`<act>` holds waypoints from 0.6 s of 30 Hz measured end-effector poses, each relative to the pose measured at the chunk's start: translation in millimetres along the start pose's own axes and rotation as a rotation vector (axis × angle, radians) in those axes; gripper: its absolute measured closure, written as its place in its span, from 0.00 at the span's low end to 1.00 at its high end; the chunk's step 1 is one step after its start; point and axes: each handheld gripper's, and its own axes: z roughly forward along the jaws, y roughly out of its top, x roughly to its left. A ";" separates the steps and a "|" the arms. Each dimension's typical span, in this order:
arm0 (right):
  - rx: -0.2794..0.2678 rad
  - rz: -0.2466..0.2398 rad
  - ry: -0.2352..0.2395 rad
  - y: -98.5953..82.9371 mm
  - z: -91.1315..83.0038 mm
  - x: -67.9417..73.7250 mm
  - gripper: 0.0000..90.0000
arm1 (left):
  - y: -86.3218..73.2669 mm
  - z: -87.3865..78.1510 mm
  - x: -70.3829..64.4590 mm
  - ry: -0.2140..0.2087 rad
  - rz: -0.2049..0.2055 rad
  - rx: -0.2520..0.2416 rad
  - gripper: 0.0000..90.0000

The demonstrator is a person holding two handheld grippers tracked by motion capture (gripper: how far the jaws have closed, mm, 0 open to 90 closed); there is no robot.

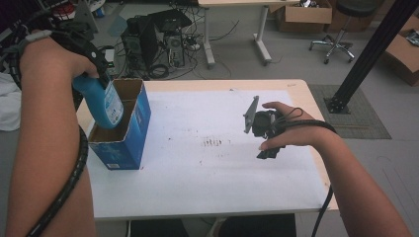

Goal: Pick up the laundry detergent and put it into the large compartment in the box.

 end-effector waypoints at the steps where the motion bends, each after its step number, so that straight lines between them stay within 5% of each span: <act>1: -0.002 0.001 0.000 -0.3 -0.2 0.5 0.18 | 0.4 2.1 0.2 -0.001 -0.005 0.003 0.43; 18: 0.001 0.008 -0.001 -5.0 -2.3 4.9 0.18 | 1.8 58.2 6.2 -0.009 0.005 0.037 0.43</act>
